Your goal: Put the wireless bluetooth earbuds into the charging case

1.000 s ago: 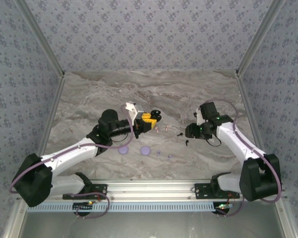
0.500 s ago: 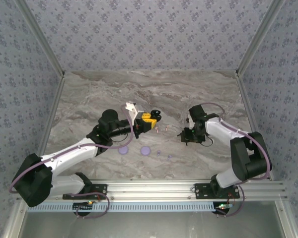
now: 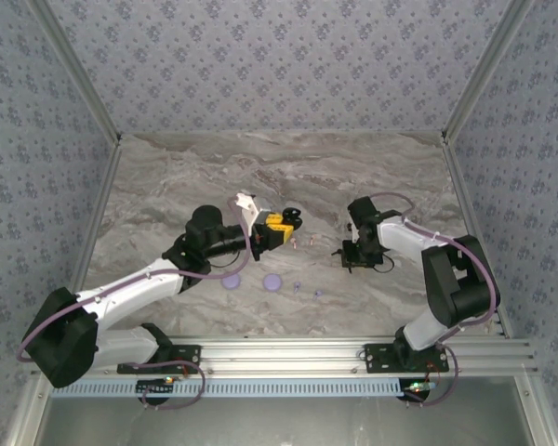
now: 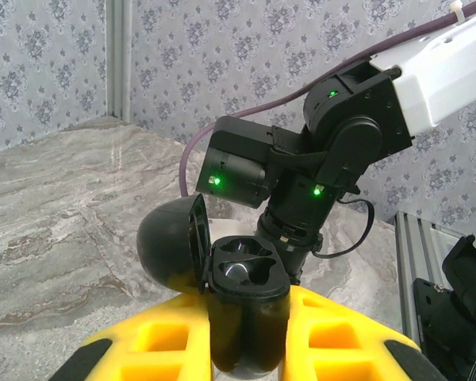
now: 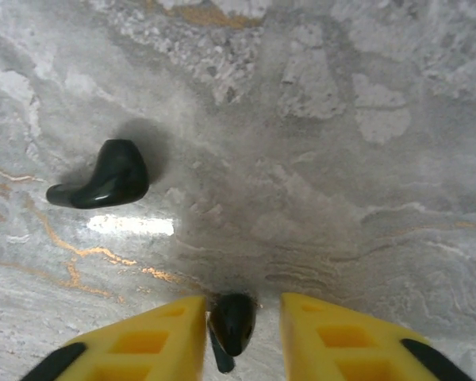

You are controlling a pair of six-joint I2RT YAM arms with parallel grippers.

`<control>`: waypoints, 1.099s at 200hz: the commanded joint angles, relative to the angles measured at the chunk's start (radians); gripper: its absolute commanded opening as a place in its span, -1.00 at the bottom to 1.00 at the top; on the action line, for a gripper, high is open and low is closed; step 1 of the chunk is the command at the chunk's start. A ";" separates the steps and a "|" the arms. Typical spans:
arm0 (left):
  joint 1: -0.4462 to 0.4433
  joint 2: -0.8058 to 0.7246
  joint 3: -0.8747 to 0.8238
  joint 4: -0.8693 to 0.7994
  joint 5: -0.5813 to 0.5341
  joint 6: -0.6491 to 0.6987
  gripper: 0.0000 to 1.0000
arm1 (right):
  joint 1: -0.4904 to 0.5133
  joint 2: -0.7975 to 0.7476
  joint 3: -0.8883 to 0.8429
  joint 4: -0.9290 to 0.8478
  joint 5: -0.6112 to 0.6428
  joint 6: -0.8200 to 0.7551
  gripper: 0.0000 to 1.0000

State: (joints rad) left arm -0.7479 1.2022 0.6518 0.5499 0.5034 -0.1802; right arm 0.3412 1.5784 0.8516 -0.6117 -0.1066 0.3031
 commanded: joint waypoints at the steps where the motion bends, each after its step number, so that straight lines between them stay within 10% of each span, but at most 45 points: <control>1: -0.007 -0.023 0.036 0.014 -0.009 0.017 -1.00 | 0.013 0.023 0.021 0.036 -0.002 0.005 -0.51; 53: -0.007 -0.026 0.018 0.064 -0.012 -0.012 -1.00 | -0.012 -0.131 -0.004 0.080 -0.055 -0.039 -0.59; 149: 0.052 0.008 -0.003 0.312 0.102 -0.171 -1.00 | -0.053 -0.607 0.012 0.499 -0.614 0.012 -0.58; 220: 0.064 0.078 0.044 0.395 0.178 -0.243 -1.00 | 0.080 -0.643 0.111 0.616 -0.640 0.029 -0.58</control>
State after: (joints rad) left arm -0.6853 1.2667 0.6380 0.8696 0.6266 -0.3897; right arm 0.3752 0.9413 0.9092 -0.0490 -0.7235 0.3260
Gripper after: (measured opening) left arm 0.179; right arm 0.212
